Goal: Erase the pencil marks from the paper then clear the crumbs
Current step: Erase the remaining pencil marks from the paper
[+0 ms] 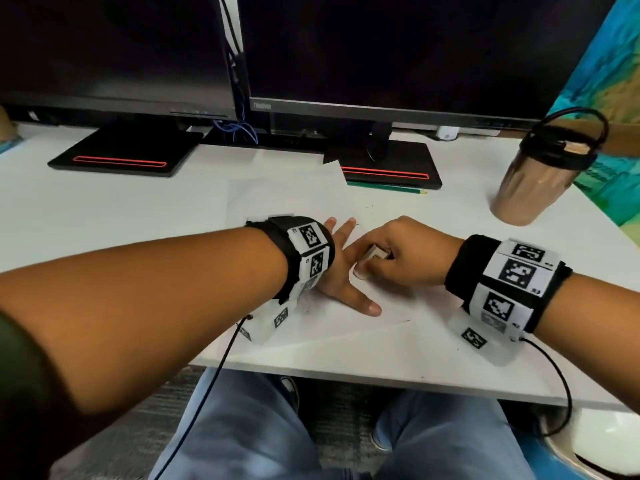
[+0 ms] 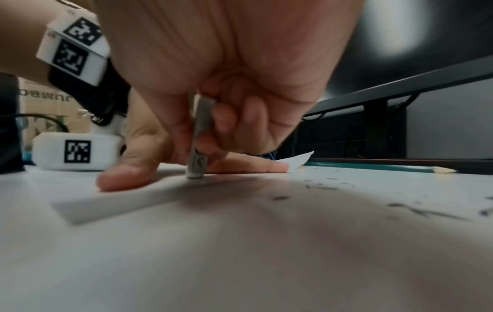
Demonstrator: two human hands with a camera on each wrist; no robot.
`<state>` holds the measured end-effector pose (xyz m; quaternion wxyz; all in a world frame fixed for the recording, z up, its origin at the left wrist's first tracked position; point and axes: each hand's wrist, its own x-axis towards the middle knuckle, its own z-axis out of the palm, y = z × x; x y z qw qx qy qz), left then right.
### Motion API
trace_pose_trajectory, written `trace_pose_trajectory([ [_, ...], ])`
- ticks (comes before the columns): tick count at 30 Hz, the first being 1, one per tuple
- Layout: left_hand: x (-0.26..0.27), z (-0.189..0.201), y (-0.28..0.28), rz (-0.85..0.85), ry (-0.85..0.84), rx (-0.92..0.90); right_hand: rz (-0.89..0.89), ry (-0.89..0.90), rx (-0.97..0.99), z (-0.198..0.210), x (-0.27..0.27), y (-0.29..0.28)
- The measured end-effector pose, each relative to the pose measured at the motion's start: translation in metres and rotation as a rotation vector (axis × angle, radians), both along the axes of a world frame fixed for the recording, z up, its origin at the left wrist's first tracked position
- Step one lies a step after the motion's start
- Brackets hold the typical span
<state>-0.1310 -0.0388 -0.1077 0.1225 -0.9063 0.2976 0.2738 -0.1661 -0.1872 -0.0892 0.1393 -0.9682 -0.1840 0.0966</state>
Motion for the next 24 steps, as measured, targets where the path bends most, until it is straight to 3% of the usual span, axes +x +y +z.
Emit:
trace_pose_trajectory([
  [3, 0.0, 0.0, 0.001, 0.006, -0.002, -0.013, -0.042, -0.11, -0.065, 0.001, 0.004, -0.004],
  [6, 0.003, 0.0, 0.001, 0.009, 0.021, 0.009, 0.058, -0.033, 0.01, -0.001, -0.004, 0.003],
  [10, 0.004, -0.002, 0.001, 0.015, 0.007, -0.01, -0.038, -0.073, 0.02, 0.0, 0.005, -0.004],
  [15, 0.005, -0.005, 0.001, 0.009, 0.006, -0.022, 0.044, 0.029, 0.074, -0.001, -0.005, 0.001],
  [19, 0.004, -0.005, 0.001, 0.017, -0.012, -0.048, -0.066, -0.088, 0.002, 0.0, 0.006, -0.007],
  [24, 0.007, -0.007, 0.002, 0.02, -0.012, -0.042, 0.022, 0.012, 0.076, 0.005, -0.011, -0.004],
])
